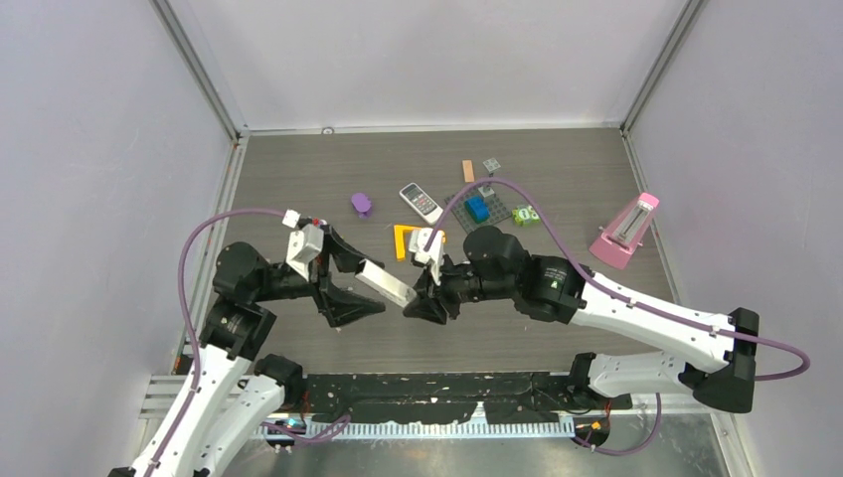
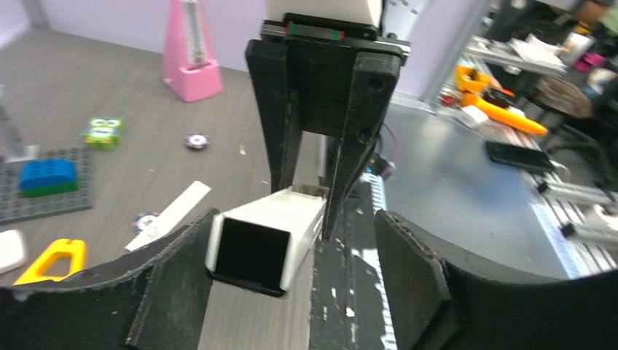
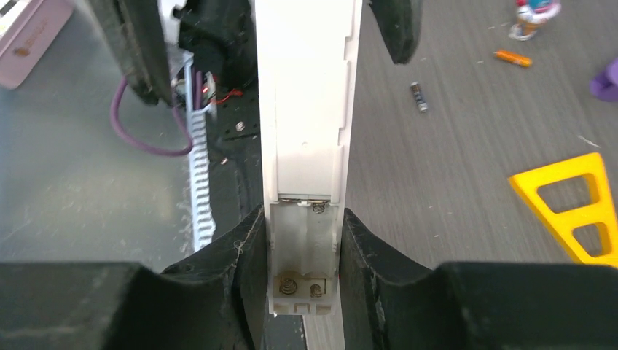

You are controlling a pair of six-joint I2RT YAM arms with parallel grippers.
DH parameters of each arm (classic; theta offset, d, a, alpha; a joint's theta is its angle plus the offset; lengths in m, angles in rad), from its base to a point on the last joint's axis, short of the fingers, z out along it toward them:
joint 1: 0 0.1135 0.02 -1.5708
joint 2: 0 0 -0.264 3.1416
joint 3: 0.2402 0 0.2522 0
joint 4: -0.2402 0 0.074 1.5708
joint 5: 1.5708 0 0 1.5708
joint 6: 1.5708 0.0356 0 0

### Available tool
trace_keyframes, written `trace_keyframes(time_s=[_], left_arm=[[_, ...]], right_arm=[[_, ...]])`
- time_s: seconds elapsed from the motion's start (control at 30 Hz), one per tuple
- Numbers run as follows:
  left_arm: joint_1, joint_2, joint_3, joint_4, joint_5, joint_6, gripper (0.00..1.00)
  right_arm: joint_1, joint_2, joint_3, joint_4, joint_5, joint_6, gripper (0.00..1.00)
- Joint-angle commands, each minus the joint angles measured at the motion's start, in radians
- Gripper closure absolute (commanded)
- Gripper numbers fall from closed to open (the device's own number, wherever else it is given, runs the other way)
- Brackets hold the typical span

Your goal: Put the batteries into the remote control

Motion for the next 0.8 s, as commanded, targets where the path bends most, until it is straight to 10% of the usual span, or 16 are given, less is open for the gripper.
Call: trace_keyframes(time_s=[0.0,0.27,0.77], left_arm=[[-0.001,-0.041,-0.022,0.024,-0.282,-0.079,0.2],[-0.006,-0.076,-0.217,0.36,-0.674,-0.579,0.22],[-0.01,-0.148,-0.347,0.35,-0.993,-0.756,0.28]], right_arm=[[0.009,-0.009,-0.011,0.212,0.167,0.099,0.94],[0.099,0.092,-0.007,0.382,0.616,0.172,0.95],[0.149,0.209,0.019,0.456,0.773,0.108,0.94]])
